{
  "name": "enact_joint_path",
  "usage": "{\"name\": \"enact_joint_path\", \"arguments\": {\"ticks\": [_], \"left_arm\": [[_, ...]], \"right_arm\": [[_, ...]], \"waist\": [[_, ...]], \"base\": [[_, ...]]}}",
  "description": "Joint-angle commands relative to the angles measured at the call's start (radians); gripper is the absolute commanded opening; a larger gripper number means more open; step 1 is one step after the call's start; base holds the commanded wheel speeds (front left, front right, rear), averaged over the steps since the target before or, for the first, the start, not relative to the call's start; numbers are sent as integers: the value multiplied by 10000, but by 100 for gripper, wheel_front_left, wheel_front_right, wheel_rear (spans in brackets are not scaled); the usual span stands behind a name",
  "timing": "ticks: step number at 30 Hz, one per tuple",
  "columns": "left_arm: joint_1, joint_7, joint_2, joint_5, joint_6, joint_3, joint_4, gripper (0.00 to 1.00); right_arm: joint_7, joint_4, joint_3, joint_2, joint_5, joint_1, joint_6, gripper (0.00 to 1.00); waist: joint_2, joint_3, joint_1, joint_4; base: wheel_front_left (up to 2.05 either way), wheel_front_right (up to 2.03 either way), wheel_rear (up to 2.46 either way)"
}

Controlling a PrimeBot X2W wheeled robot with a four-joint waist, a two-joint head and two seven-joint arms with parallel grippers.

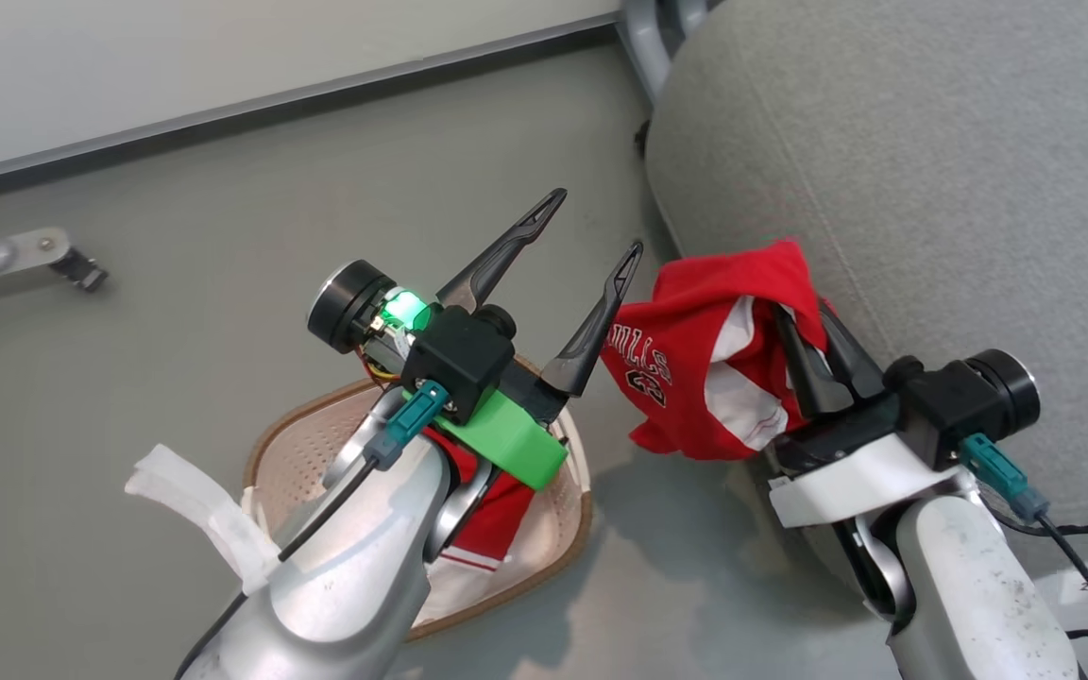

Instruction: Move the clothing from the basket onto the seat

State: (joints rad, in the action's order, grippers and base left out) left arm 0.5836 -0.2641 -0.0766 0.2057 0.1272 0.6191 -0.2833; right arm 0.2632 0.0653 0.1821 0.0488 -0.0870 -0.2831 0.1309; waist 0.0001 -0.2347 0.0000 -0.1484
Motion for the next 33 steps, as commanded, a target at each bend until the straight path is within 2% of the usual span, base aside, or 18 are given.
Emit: {"name": "enact_joint_path", "arguments": {"ticks": [1,10,20,26,33], "left_arm": [[168,-6,-82,-39,17,22,-26,100],[219,-6,-180,73,32,249,-174,100],[118,-6,-198,112,39,438,-254,100],[263,-5,-242,113,35,456,-209,100],[601,-5,-288,-48,36,489,-148,100]], "right_arm": [[24,-98,-117,28,-21,137,-3,0],[24,-310,-912,27,19,691,-3,0],[24,-426,-1321,28,-135,932,-3,0],[24,-533,-1704,30,-157,233,-3,0],[24,-423,-2599,111,358,-1830,-3,0]], "waist": [[-1,-285,0,-563],[-1,-342,0,-1341],[-1,-358,0,-1568],[-1,-544,0,-1423],[-1,-1281,0,-1196]], "base": [[0,0,0],[0,0,0],[0,0,0],[0,0,0],[0,0,0]]}}
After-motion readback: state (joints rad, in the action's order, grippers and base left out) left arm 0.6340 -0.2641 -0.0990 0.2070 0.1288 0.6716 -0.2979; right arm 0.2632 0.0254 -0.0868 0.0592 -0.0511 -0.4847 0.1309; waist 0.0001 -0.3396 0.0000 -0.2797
